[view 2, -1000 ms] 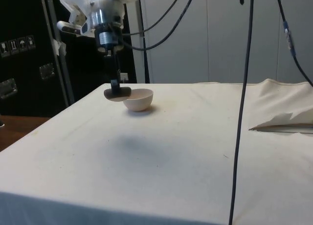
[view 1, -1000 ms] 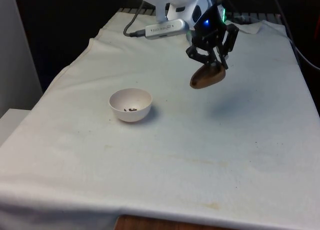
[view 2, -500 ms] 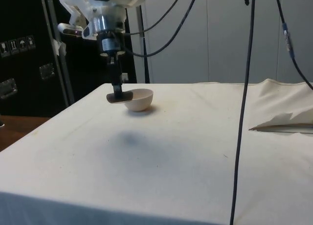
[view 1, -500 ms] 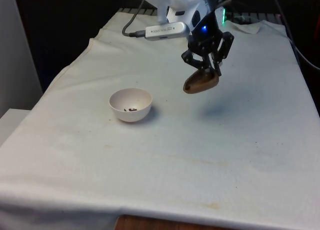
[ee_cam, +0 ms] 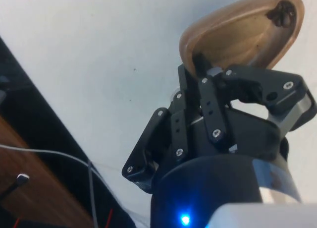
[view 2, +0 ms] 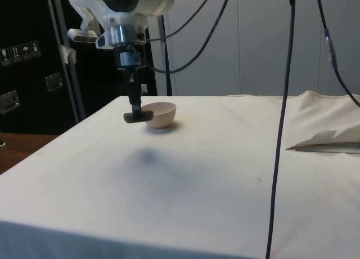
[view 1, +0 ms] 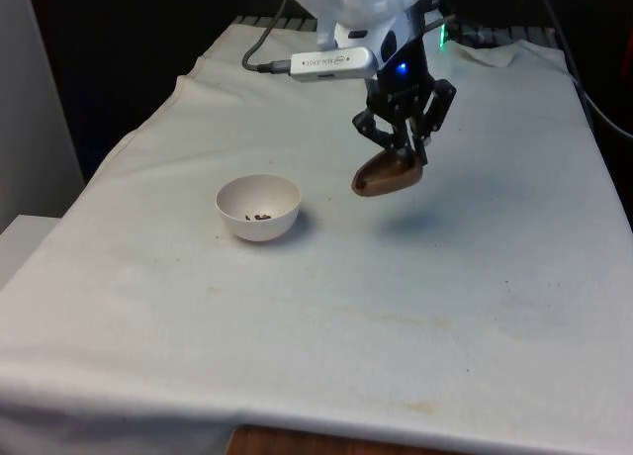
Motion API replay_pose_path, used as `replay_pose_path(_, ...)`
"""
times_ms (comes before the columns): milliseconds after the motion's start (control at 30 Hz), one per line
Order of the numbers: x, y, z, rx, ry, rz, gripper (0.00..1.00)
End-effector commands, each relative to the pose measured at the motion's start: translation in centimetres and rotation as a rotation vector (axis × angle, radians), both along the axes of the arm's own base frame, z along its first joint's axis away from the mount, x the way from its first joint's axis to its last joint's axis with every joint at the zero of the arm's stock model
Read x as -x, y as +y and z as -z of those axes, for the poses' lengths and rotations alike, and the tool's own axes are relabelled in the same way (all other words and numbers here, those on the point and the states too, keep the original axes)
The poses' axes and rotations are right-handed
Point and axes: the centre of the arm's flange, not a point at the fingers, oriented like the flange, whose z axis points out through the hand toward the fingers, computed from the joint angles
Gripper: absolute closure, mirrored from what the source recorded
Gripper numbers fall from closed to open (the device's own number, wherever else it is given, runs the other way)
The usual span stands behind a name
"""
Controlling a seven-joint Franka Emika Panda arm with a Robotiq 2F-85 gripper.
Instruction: Pour the coffee beans from the cup into the bowl.
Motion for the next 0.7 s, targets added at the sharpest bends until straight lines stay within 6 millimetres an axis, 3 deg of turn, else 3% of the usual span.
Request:
replay_pose_path(0, 0.0, 0.0, 0.2, 0.014, -0.014, -0.002, 1.0)
replay_pose_path(667, 0.6, 0.7, 2.3, 0.078, -0.074, -0.039, 1.0)
